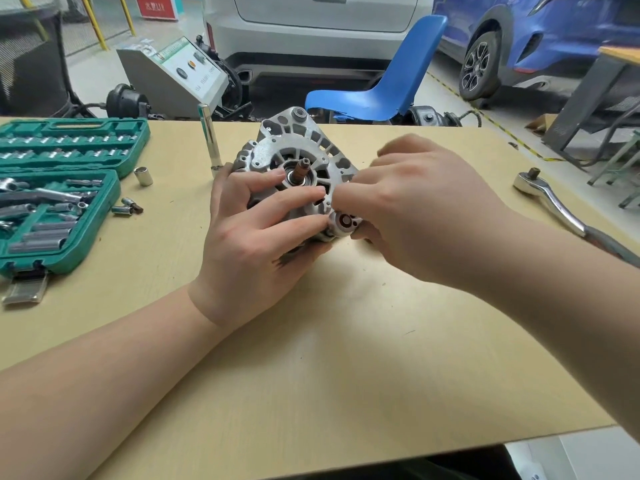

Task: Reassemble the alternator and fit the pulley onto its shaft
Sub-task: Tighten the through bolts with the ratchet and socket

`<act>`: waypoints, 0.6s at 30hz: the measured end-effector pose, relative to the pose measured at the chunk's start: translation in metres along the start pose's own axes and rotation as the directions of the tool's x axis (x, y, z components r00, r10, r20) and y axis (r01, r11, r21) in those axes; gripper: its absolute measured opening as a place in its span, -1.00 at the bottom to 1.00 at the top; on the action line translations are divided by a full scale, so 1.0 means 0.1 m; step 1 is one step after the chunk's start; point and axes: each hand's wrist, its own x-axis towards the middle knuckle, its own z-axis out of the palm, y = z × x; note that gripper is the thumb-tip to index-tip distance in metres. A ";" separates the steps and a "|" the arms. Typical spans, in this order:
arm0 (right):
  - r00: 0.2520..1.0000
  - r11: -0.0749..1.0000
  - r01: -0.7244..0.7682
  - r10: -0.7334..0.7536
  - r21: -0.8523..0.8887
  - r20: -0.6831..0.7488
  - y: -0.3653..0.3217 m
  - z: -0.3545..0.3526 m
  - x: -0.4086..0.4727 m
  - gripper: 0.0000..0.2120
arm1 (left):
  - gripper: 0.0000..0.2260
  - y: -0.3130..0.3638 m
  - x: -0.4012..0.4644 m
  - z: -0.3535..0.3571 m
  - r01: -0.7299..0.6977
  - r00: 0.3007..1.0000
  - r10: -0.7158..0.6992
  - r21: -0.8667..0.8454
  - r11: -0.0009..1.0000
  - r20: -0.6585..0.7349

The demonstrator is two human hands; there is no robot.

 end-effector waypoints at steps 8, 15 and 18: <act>0.996 0.994 0.090 -0.088 -0.055 0.032 0.02 -0.01 0.08 -0.74 | -0.86 -0.01 -0.01 0.01 0.003 1.000 -0.003 -0.003 1.000 0.001; 0.982 0.980 -0.188 0.188 0.060 0.006 -0.08 0.08 -0.05 -0.83 | -0.85 0.00 -0.01 0.00 0.002 1.000 -0.001 0.009 1.000 -0.005; 0.915 0.876 -0.386 0.404 0.289 -0.003 -0.21 0.17 -0.12 -0.67 | -0.84 0.00 -0.01 0.00 -0.002 1.000 0.002 0.015 1.000 -0.006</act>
